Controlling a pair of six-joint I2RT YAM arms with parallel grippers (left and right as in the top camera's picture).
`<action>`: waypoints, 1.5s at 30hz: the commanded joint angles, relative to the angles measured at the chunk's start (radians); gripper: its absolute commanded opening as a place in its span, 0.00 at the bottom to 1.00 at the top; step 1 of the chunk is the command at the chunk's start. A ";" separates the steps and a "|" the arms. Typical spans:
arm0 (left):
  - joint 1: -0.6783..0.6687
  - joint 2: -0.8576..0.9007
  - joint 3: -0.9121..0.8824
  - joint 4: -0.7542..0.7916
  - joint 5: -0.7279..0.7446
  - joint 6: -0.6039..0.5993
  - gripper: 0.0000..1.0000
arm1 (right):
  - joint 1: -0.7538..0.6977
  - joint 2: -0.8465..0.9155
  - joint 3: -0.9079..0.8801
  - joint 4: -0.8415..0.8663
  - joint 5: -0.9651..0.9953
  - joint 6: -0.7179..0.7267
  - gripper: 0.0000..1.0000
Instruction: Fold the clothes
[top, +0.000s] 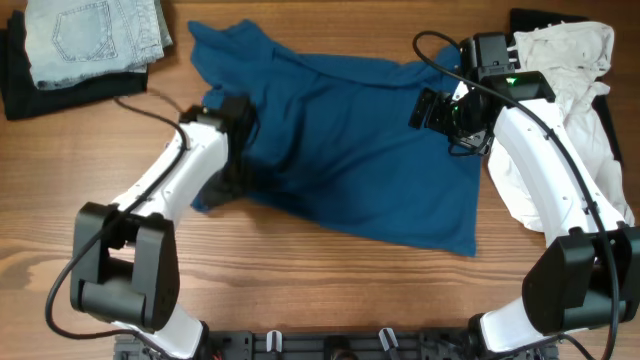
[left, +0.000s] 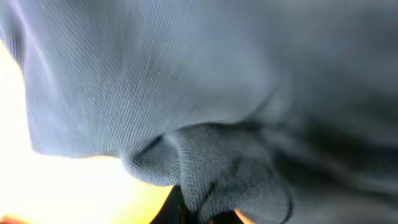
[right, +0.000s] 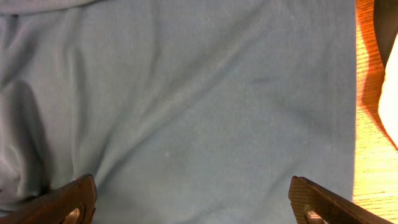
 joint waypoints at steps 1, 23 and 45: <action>0.007 -0.005 0.060 0.184 -0.026 0.037 0.04 | 0.002 0.001 0.001 0.002 0.003 -0.009 1.00; 0.032 -0.212 0.060 -0.016 0.027 -0.010 1.00 | 0.003 0.001 -0.002 -0.061 0.000 -0.009 1.00; 0.308 -0.084 -0.181 0.328 0.388 0.062 0.84 | 0.002 0.001 -0.002 -0.027 0.000 -0.018 1.00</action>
